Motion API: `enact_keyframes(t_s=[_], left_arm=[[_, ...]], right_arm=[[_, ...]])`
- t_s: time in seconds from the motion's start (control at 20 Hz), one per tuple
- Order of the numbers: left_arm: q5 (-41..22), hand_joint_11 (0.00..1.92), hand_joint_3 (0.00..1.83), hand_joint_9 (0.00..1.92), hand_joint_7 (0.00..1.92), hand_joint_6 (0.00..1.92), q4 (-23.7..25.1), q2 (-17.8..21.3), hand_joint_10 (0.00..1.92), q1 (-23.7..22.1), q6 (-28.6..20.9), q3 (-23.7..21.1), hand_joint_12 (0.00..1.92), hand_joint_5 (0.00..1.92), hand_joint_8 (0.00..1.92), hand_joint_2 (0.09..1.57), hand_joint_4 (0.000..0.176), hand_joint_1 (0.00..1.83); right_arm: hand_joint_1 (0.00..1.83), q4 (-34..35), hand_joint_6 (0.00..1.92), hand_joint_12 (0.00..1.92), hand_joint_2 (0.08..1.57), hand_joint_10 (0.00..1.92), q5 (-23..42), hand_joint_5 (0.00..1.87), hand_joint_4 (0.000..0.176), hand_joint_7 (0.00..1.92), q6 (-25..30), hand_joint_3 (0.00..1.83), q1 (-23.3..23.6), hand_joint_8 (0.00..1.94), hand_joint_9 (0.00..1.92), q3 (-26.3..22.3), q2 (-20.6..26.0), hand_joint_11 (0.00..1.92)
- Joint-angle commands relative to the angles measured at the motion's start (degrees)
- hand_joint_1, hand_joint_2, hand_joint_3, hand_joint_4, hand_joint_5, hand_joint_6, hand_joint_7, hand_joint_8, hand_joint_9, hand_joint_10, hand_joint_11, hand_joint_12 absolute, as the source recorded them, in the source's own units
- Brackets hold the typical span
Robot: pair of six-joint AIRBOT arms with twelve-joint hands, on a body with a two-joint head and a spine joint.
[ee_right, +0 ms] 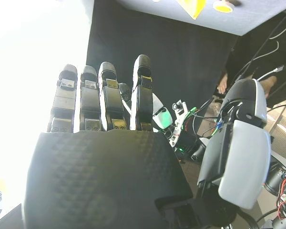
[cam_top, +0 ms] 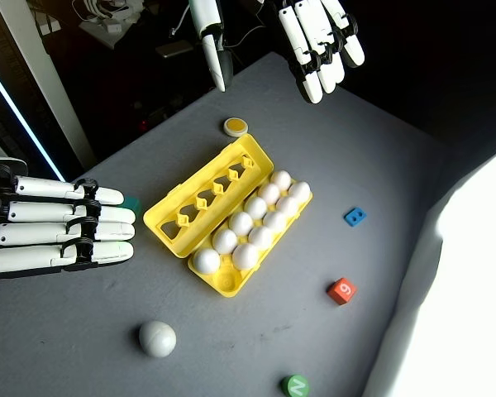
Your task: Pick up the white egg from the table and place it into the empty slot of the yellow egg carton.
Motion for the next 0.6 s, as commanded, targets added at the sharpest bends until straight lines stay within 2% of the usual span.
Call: enact_keyframes(t_s=[0.0, 0.1, 0.2, 0.35, 0.45, 0.55], left_arm=[[0.5, 0.00, 0.13, 0.11, 0.13, 0.06, 5.2, 0.3, 0.07, -0.9, 0.2, -0.1, 0.26, 0.14, 0.06, 1.10, 0.000, 0.00], [0.5, 0.00, 0.13, 0.11, 0.13, 0.06, 4.6, 0.3, 0.07, -1.2, 0.7, -0.2, 0.26, 0.14, 0.06, 1.10, 0.000, 0.00], [0.5, 0.00, 0.01, 0.12, 0.15, 0.00, 4.7, 0.3, 0.01, -1.3, 0.8, -0.2, 0.22, 0.14, 0.00, 1.16, 0.000, 0.00], [0.4, 0.00, 0.01, 0.10, 0.13, 0.00, 4.6, 0.3, 0.00, -1.3, 0.8, -0.2, 0.17, 0.13, 0.00, 1.17, 0.000, 0.00], [0.4, 0.00, 0.00, 0.12, 0.15, 0.00, 4.5, 0.3, 0.00, -1.3, 0.8, -0.2, 0.23, 0.15, 0.00, 1.17, 0.000, 0.00], [0.4, 0.00, 0.00, 0.09, 0.12, 0.01, 4.5, 0.3, 0.00, -1.3, 0.8, -0.2, 0.14, 0.13, 0.00, 1.17, 0.000, 0.00]], right_arm=[[0.19, 2.1, 0.05, 0.01, 0.98, 0.02, 6.6, 0.05, 0.000, 0.01, 0.2, 0.13, 0.4, 0.02, 0.00, 0.0, 0.2, 0.00], [0.19, 2.1, 0.05, 0.01, 0.98, 0.02, 6.6, 0.05, 0.000, 0.01, 0.1, 0.13, 0.4, 0.02, 0.00, 0.0, 0.2, 0.00], [0.15, 2.1, 0.01, 0.00, 1.05, 0.00, 6.6, 0.06, 0.000, 0.01, 0.1, 0.02, 0.4, 0.00, 0.00, 0.0, 0.2, 0.00], [0.17, 2.1, 0.01, 0.00, 1.05, 0.00, 6.6, 0.08, 0.000, 0.03, -0.2, 0.01, 0.4, 0.01, 0.01, 0.0, 0.2, 0.00], [0.18, 2.1, 0.01, 0.00, 1.05, 0.00, 6.6, 0.09, 0.000, 0.04, -1.5, 0.01, 0.4, 0.01, 0.02, 0.0, 0.2, 0.00], [0.17, 2.5, 0.01, 0.00, 1.04, 0.00, 6.3, 0.09, 0.000, 0.04, -5.2, 0.00, 0.4, 0.01, 0.02, 0.1, 0.2, 0.01]])
